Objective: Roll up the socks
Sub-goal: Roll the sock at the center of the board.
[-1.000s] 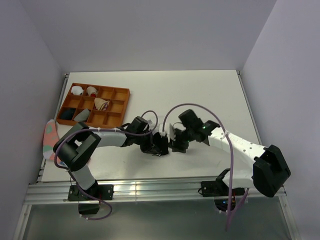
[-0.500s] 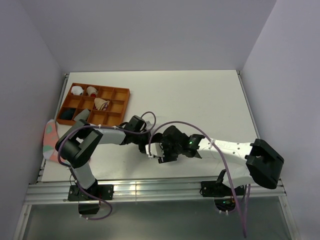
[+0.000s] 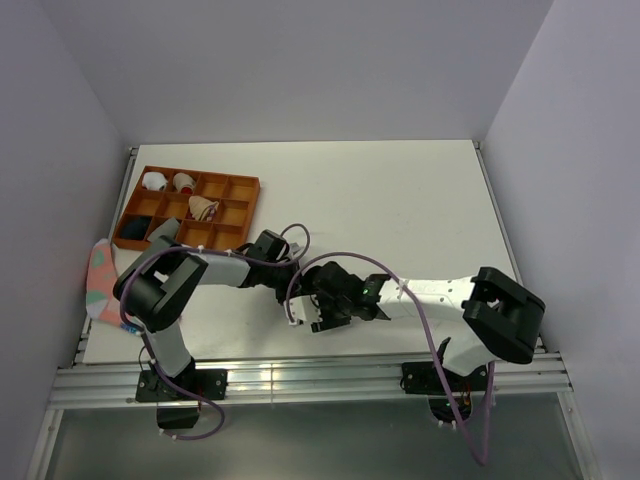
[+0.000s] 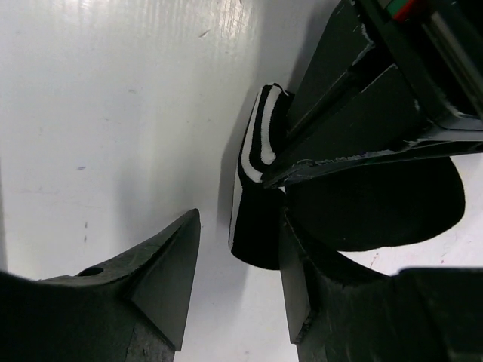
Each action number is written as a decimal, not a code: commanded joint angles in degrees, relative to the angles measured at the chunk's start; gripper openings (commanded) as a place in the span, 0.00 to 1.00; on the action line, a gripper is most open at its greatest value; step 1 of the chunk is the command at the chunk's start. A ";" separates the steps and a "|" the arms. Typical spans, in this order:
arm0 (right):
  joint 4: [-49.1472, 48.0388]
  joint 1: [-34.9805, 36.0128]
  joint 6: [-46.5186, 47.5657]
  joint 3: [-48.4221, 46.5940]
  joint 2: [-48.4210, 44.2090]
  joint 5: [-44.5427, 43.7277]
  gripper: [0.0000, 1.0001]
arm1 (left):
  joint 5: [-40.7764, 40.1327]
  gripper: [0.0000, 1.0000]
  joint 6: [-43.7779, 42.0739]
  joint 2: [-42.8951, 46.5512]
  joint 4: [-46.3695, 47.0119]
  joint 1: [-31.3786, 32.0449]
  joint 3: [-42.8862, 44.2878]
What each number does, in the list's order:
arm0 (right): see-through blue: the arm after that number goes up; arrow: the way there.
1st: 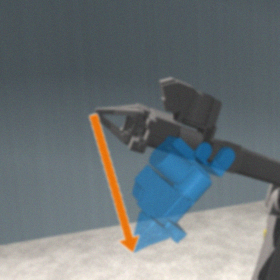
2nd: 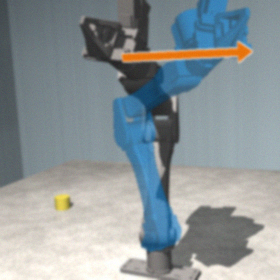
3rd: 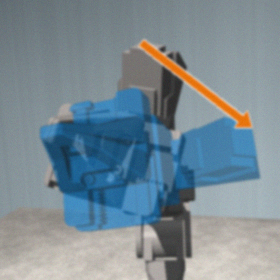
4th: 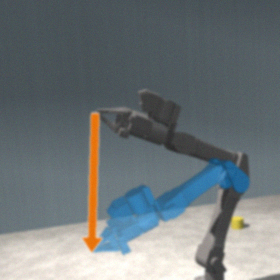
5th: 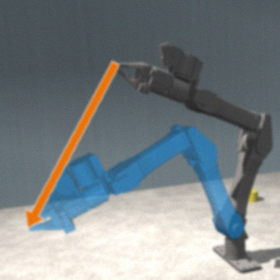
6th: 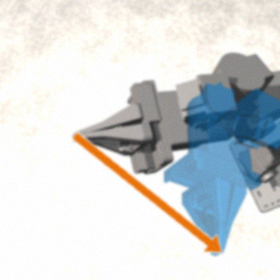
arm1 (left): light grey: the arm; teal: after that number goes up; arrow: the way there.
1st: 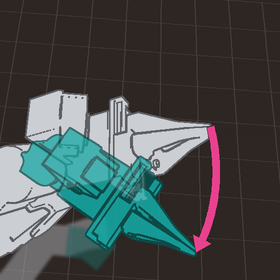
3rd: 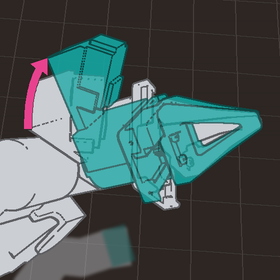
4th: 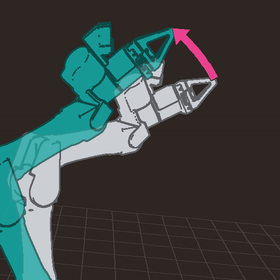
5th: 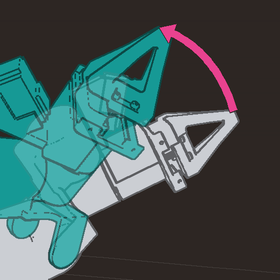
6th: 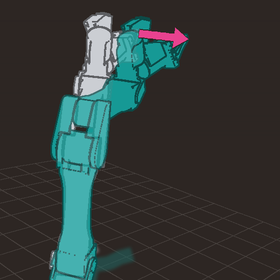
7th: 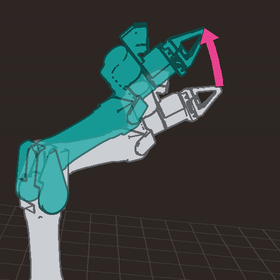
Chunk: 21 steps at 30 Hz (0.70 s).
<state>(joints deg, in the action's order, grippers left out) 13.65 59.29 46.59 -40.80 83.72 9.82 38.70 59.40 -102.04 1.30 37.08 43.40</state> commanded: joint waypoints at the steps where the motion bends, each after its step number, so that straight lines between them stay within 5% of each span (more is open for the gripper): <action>1: -2.05 0.39 0.43 -0.16 1.18 -1.39 0.51 | -0.12 0.00 -1.12 -1.06 0.63 -0.43 -0.60; 11: 0.40 -0.66 -1.58 -3.75 3.81 1.23 0.29 | 2.26 0.00 1.95 -1.50 6.68 -0.43 -2.70; 21: 19.37 -10.67 -0.72 -14.57 8.21 19.24 0.24 | -0.37 0.21 15.74 1.84 28.81 -0.69 -12.27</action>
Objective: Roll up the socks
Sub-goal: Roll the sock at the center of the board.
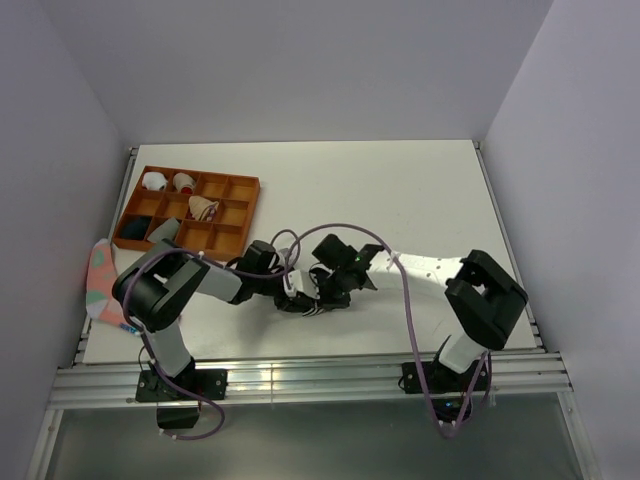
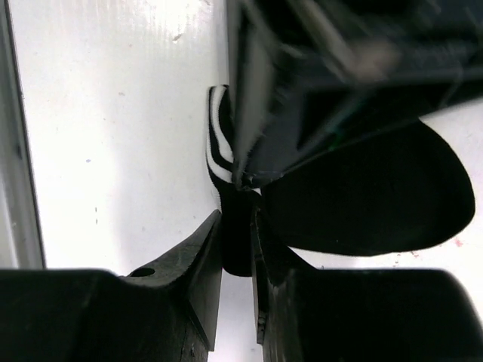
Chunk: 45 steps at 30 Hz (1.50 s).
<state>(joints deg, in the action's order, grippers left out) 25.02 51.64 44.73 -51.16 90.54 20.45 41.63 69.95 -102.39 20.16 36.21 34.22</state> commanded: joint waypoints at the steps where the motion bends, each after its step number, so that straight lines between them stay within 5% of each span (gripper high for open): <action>1: 9.16 -4.77 1.67 -4.82 2.61 9.78 0.24 | -4.09 0.22 6.59 2.63 11.64 0.18 -3.89; 11: 23.93 -9.36 6.07 -13.53 10.53 18.13 0.19 | -17.97 0.28 6.25 11.68 19.74 0.18 -11.10; 16: 30.43 -11.03 8.79 -16.60 15.00 21.82 0.17 | -27.89 0.30 -1.55 20.90 13.78 0.53 -12.68; 23: 36.15 -15.42 10.81 -20.56 19.93 25.52 0.15 | -38.88 0.31 -6.75 33.03 19.65 1.06 -22.43; 29: 35.54 -16.48 9.06 -20.56 22.31 24.91 0.07 | -50.23 0.29 -21.42 36.74 18.94 12.30 -21.56; 45: 36.78 -18.41 7.30 -21.88 25.39 26.66 0.02 | -28.81 0.39 -42.61 20.22 23.87 16.88 -10.67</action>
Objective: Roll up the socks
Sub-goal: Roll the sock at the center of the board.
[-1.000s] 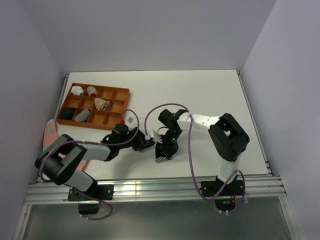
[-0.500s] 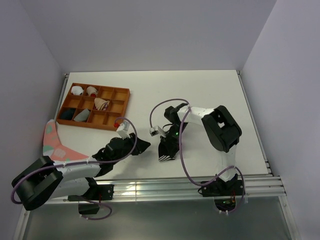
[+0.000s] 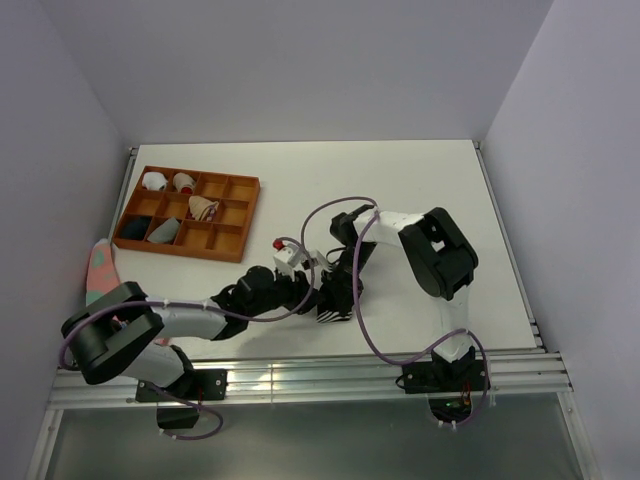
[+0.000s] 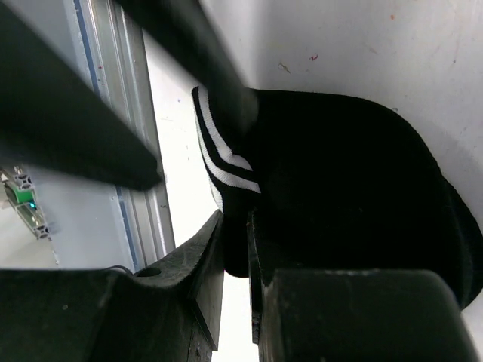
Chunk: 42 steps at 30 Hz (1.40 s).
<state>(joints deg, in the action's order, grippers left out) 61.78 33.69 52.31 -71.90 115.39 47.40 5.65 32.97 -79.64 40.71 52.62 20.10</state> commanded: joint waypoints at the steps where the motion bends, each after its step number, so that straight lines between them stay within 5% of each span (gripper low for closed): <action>1: 0.01 -0.56 -0.46 -0.96 0.62 -0.37 0.02 | 9.44 0.40 -5.81 -4.28 3.76 0.55 3.89; 17: -0.78 -1.35 -2.13 -0.88 1.15 -0.55 0.02 | 15.36 0.39 -4.06 -14.23 12.90 1.96 4.69; 31: -1.48 -2.75 -2.57 -0.53 0.62 0.59 0.02 | 15.27 0.36 -3.09 -19.67 9.04 2.40 8.02; 36: -1.84 -2.93 -2.65 -0.26 0.10 0.42 0.02 | 14.83 0.26 -2.21 -21.87 5.53 2.57 10.57; 39: -3.94 -3.02 -3.36 0.70 -1.22 -0.20 0.04 | 15.53 0.11 -1.33 -22.75 2.63 2.57 11.80; 42: -8.77 -3.02 -6.86 2.90 -4.29 -2.39 0.16 | 15.45 0.00 -0.37 -23.98 -0.80 2.57 13.47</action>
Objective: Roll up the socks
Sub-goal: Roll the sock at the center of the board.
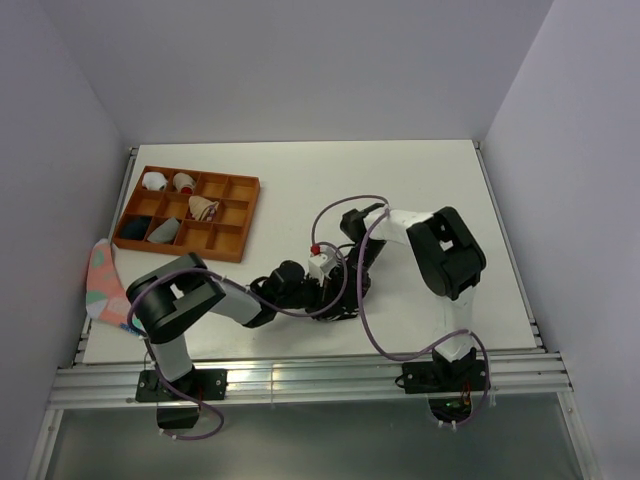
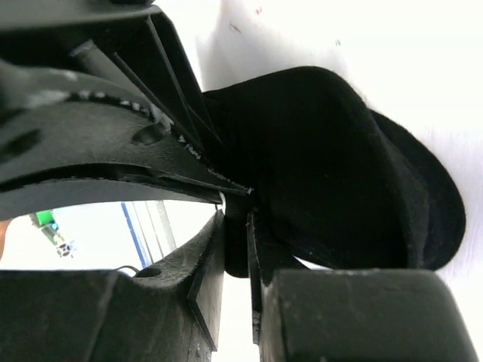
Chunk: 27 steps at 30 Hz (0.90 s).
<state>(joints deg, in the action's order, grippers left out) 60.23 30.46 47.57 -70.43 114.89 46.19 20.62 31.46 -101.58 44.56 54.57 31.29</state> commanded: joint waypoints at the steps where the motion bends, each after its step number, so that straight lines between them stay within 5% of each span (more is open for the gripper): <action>1: -8.36 0.22 -2.57 2.05 -4.58 -1.63 0.22 | 0.38 0.00 1.84 -3.35 -5.87 0.63 3.42; 14: -27.07 -7.17 -4.41 19.96 -33.23 -13.92 0.46 | 8.99 0.00 11.95 -15.83 -6.93 -1.21 12.30; 27: -31.05 -10.33 -7.05 21.04 -34.47 -15.43 0.60 | 9.69 0.00 10.55 -16.64 -17.14 -2.71 15.57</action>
<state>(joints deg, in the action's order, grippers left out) 39.07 19.92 30.44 -45.32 84.68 23.27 31.09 24.88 -115.98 42.78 56.77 50.83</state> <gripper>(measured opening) 0.590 0.040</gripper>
